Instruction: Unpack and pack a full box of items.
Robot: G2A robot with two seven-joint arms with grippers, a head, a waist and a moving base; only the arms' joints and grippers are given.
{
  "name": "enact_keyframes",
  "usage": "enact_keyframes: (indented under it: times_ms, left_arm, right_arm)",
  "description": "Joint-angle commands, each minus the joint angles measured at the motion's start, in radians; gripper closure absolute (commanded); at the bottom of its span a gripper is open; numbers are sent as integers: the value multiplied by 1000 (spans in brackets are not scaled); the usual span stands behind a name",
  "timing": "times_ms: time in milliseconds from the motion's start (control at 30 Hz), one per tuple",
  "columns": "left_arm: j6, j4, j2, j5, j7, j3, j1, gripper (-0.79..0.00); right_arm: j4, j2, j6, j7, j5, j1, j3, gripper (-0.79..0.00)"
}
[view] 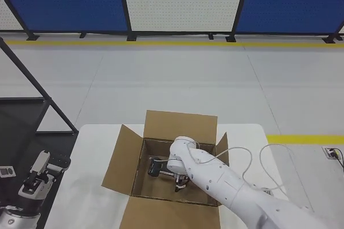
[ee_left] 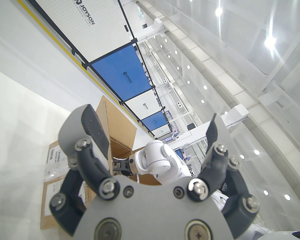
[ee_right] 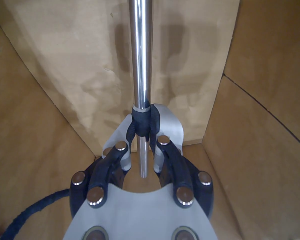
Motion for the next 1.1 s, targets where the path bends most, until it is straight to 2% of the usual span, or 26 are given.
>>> enact_keyframes:
  times_ms: [0, 267, 433, 533, 600, 767, 900, 1033, 1067]
  left_arm:
    - [0, 0, 0, 0, 0, 0, 0, -785]
    - [0, 0, 0, 0, 0, 0, 0, -785]
    - [0, 0, 0, 0, 0, 0, 0, -785]
    - [0, 0, 0, 0, 0, 0, 0, -785]
    - [0, 0, 0, 0, 0, 0, 0, -785]
    - [0, 0, 0, 0, 0, 0, 0, -785]
    - [0, 0, 0, 0, 0, 0, 0, -785]
    - [0, 0, 0, 0, 0, 0, 0, -785]
    - [0, 0, 0, 0, 0, 0, 0, -785]
  right_arm:
    - [31, -15, -11, -4, -2, 2, -2, -163]
    - [129, -66, -47, -27, -11, 11, -3, -169]
    - [155, -82, -41, -48, -16, 38, 14, -179]
    - [143, -78, -28, -62, -22, 61, 32, -256]
    - [122, -68, -16, -73, -30, 76, 47, -277]
    - [-9, -16, 47, -82, -67, 89, 98, -372]
    - [-209, 62, 110, -54, -119, 53, 170, -388]
    - [-510, 167, 171, 55, -209, -46, 285, -653]
    - [-594, 194, 186, 88, -237, -82, 322, -699]
